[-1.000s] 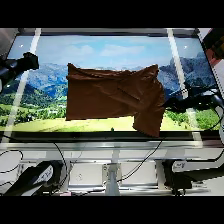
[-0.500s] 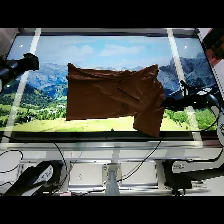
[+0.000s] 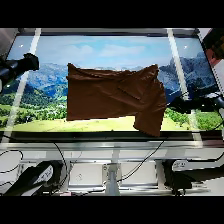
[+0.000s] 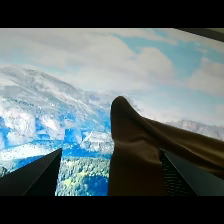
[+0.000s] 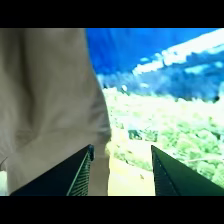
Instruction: Fold the clothes and pants, and hang the long-sleeved shirts on hangers.
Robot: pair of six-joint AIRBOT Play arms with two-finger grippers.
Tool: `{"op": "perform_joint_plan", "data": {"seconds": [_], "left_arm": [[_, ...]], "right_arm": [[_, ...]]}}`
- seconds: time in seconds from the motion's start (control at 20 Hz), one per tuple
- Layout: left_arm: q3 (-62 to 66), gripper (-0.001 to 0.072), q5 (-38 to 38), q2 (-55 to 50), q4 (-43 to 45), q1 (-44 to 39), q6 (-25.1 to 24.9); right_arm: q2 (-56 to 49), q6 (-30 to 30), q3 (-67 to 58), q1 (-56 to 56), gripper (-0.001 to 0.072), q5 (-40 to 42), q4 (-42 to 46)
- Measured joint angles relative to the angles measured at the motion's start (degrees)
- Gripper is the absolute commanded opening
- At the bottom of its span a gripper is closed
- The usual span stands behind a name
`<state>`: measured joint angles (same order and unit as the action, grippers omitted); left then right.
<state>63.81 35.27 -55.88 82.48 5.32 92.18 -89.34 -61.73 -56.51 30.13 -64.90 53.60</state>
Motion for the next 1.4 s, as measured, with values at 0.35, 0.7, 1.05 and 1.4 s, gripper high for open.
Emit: {"op": "perform_joint_plan", "data": {"seconds": [0.35, 0.7, 1.05, 1.4], "left_arm": [[0.00, 0.0700, 0.02, 0.00, 0.00, 0.00, 0.00], [0.00, 0.0554, 0.55, 0.00, 0.00, 0.00, 0.00], [-6.05, 0.0540, 7.89, 0.02, 0.00, 0.07, 0.00], [-23.04, 0.0424, 13.07, 0.04, -2.86, 1.53, 0.02]], "right_arm": [[-3.63, 0.96, -0.02, -1.05, 0.0406, -2.40, -6.80], [-5.97, 1.40, -0.07, -5.09, 0.0221, 1.20, -8.94], [-6.10, 1.79, -0.02, -5.46, 0.0013, 2.54, -8.33], [-6.14, 1.86, -0.02, -5.49, 0.0013, 0.92, -8.28]]}}
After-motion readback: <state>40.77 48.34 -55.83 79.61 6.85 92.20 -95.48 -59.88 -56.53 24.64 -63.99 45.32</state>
